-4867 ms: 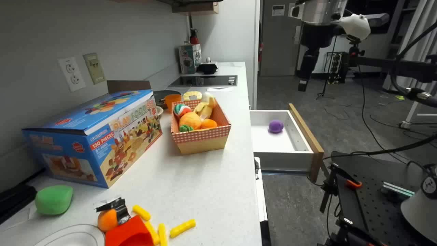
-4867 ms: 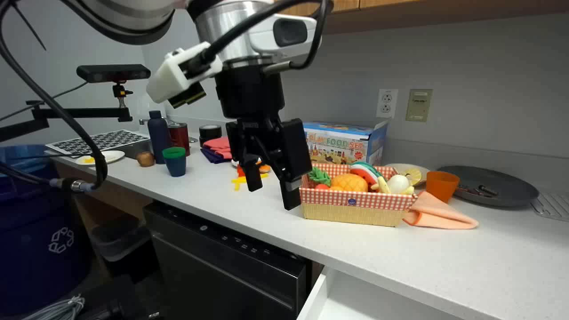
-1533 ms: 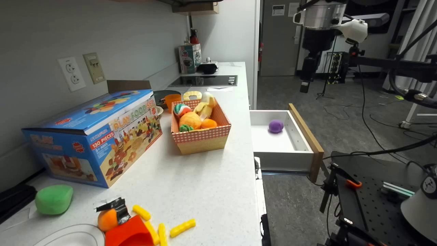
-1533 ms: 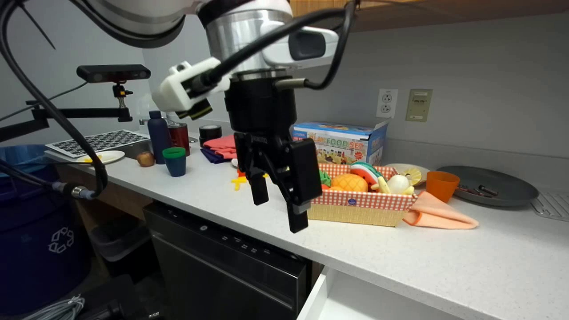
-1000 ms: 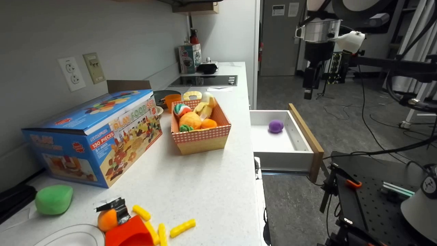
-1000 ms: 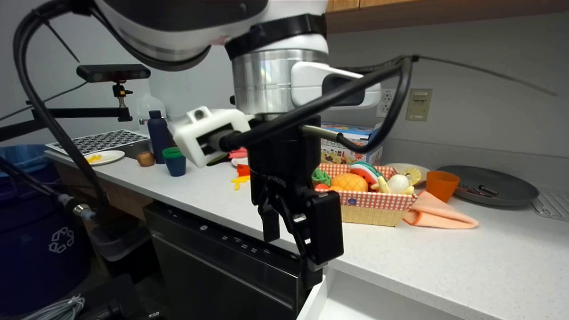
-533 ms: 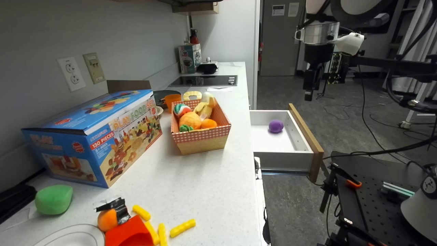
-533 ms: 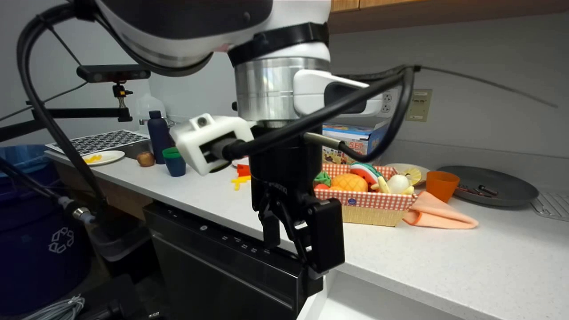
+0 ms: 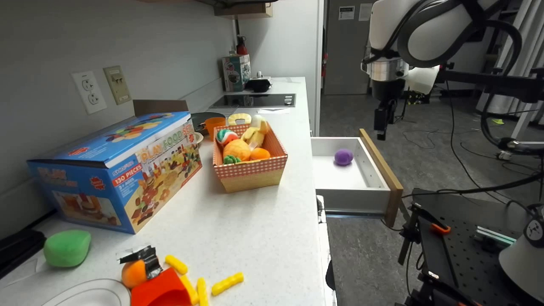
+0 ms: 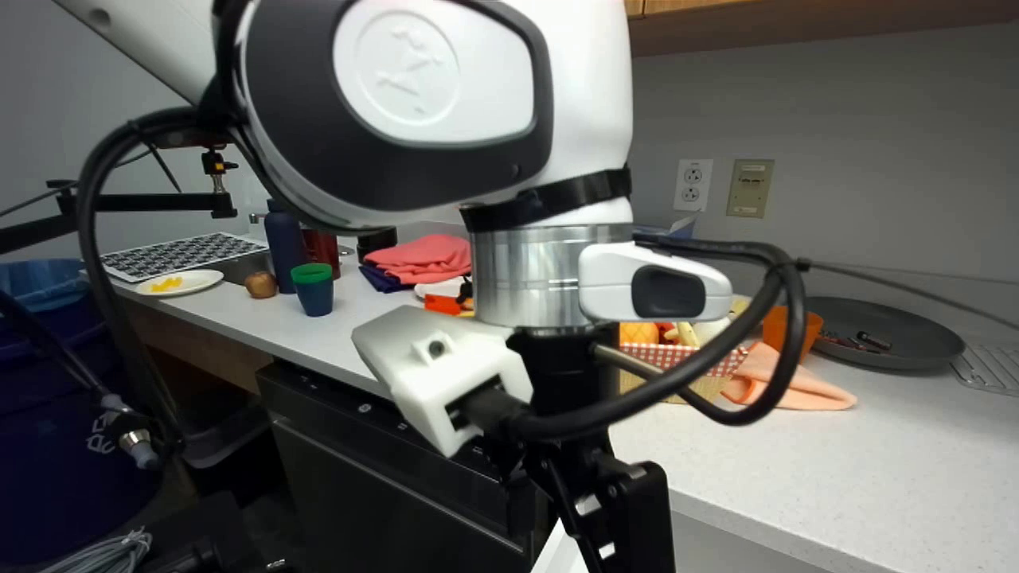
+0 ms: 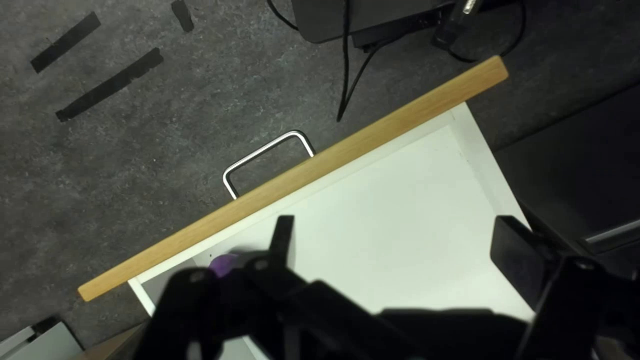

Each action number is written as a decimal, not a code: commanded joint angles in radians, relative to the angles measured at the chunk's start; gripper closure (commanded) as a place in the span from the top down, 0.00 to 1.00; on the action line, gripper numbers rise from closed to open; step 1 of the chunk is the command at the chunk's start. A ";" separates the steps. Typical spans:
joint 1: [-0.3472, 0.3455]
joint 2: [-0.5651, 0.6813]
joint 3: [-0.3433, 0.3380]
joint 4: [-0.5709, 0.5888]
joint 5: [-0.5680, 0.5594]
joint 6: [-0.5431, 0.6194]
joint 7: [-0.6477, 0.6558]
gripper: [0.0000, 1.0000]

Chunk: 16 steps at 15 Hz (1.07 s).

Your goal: Close the drawer

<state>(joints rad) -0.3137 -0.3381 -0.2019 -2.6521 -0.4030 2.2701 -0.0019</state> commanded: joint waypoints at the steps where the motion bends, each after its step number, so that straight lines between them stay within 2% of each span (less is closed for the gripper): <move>1: -0.027 0.096 0.000 0.025 -0.082 0.030 0.037 1.00; 5: -0.016 0.147 -0.010 0.044 -0.088 -0.026 0.020 1.00; 7: -0.014 0.149 -0.002 0.057 -0.089 -0.083 0.060 1.00; 8: -0.006 0.137 -0.015 0.027 -0.070 -0.028 0.025 1.00; 14: -0.005 0.141 -0.015 0.042 -0.070 -0.062 0.038 1.00; 16: -0.008 0.142 -0.012 0.041 -0.107 -0.072 0.023 1.00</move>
<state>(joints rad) -0.3299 -0.1955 -0.2060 -2.6129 -0.4715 2.2111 0.0329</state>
